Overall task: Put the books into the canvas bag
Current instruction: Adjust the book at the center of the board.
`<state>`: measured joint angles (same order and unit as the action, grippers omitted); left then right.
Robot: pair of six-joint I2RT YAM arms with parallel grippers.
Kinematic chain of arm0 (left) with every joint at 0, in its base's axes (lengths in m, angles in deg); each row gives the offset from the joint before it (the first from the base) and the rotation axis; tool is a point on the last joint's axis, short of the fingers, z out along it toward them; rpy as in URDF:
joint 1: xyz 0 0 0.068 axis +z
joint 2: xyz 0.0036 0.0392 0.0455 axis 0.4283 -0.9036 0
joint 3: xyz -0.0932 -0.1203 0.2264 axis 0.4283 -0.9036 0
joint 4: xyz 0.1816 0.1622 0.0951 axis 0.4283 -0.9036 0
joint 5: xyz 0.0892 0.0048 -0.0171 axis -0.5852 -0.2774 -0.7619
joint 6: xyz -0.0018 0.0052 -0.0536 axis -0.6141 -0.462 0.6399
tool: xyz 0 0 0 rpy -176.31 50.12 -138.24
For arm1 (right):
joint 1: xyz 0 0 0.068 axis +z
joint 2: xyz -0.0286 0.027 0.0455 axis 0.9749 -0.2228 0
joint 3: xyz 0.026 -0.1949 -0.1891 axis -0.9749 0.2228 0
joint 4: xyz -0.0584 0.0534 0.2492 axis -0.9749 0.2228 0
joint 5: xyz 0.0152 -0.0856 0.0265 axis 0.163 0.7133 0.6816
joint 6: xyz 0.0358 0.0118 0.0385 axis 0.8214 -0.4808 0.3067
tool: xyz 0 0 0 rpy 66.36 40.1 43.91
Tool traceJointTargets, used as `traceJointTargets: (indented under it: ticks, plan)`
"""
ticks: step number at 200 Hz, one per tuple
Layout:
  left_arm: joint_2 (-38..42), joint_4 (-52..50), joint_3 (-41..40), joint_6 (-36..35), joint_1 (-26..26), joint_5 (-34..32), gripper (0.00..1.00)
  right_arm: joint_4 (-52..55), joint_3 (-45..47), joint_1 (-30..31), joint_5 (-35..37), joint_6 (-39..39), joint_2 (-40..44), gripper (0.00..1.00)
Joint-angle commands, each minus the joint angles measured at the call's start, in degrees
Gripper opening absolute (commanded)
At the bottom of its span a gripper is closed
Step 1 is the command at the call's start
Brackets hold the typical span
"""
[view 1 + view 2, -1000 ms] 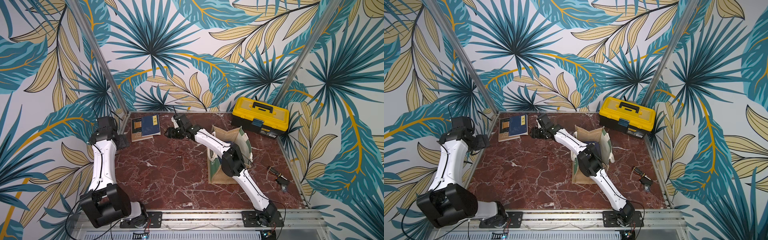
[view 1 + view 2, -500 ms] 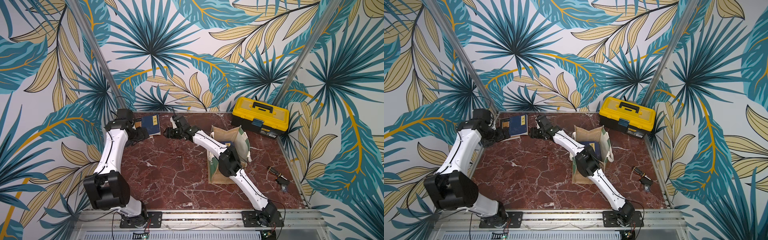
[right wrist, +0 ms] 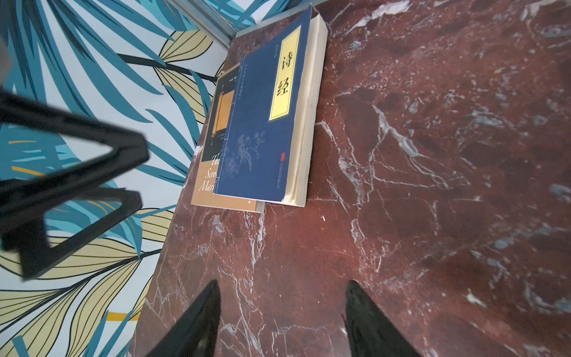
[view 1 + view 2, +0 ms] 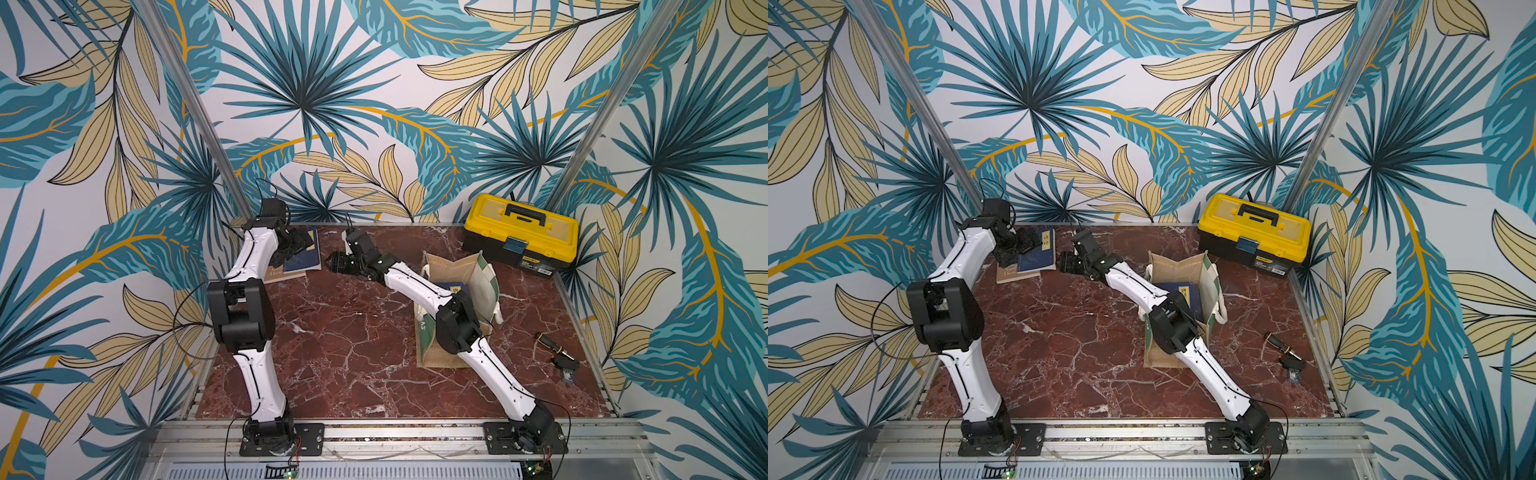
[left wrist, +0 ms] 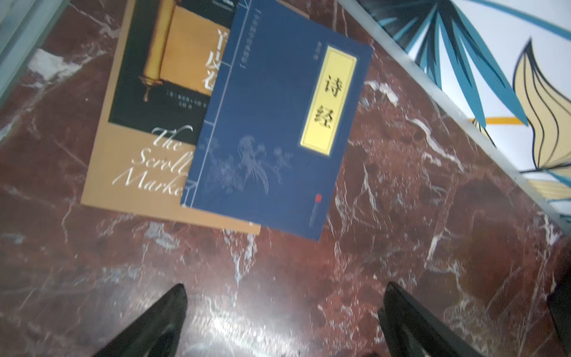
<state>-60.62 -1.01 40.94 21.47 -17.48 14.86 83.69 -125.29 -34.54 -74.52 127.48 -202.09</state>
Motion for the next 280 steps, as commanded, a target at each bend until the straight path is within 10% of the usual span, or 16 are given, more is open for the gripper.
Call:
traceJointTargets:
  ticks: [1, 134, 280]
  plan:
    - [-4.66, 0.8, 6.55, 2.33, 3.4, -2.09, 0.99, -2.07, -1.63, 0.4, 1.7, 1.17, -3.11, 0.64]
    - [-24.98, -3.58, 28.82, -2.21, 11.43, -1.74, 0.95, -5.01, -2.53, 0.05, 1.29, 3.18, -6.47, 0.65]
    - [-28.37, -4.53, 27.89, -7.94, 5.88, 7.43, 0.94, -7.52, 3.52, -3.01, 0.86, 4.21, -3.19, 0.66]
